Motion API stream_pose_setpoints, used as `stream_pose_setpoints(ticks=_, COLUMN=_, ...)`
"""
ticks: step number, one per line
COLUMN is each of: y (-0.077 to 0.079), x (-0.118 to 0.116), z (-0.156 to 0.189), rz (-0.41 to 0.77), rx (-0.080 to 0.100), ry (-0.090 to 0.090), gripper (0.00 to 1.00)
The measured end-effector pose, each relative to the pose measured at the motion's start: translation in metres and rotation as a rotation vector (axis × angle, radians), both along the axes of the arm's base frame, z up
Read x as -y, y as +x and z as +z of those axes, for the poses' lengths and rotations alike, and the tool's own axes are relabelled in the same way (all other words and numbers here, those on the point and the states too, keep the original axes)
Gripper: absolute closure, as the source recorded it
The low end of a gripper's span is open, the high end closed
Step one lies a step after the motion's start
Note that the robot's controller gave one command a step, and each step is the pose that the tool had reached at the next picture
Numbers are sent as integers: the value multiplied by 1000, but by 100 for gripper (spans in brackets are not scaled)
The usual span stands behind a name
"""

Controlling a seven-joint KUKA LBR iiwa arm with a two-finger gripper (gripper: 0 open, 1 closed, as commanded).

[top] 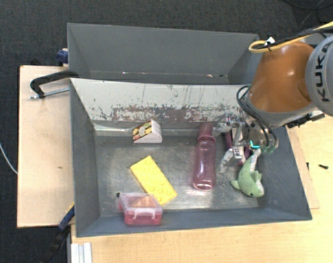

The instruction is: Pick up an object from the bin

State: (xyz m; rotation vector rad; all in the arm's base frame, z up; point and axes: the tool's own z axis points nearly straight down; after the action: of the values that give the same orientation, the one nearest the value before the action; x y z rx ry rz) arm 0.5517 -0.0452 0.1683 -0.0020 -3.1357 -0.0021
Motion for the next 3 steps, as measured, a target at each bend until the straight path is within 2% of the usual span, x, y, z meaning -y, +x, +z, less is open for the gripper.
stream_pose_setpoints(ticks=1, y=1, x=0, z=3, rz=0, rx=5, ry=0, gripper=0)
stream_pose_setpoints(ticks=2, y=5, x=19, z=-21, rz=82, rx=12, ry=0, gripper=0)
stream_pose_setpoints(ticks=3, y=4, x=26, z=-74, rz=-21, rx=11, ry=-1, gripper=0)
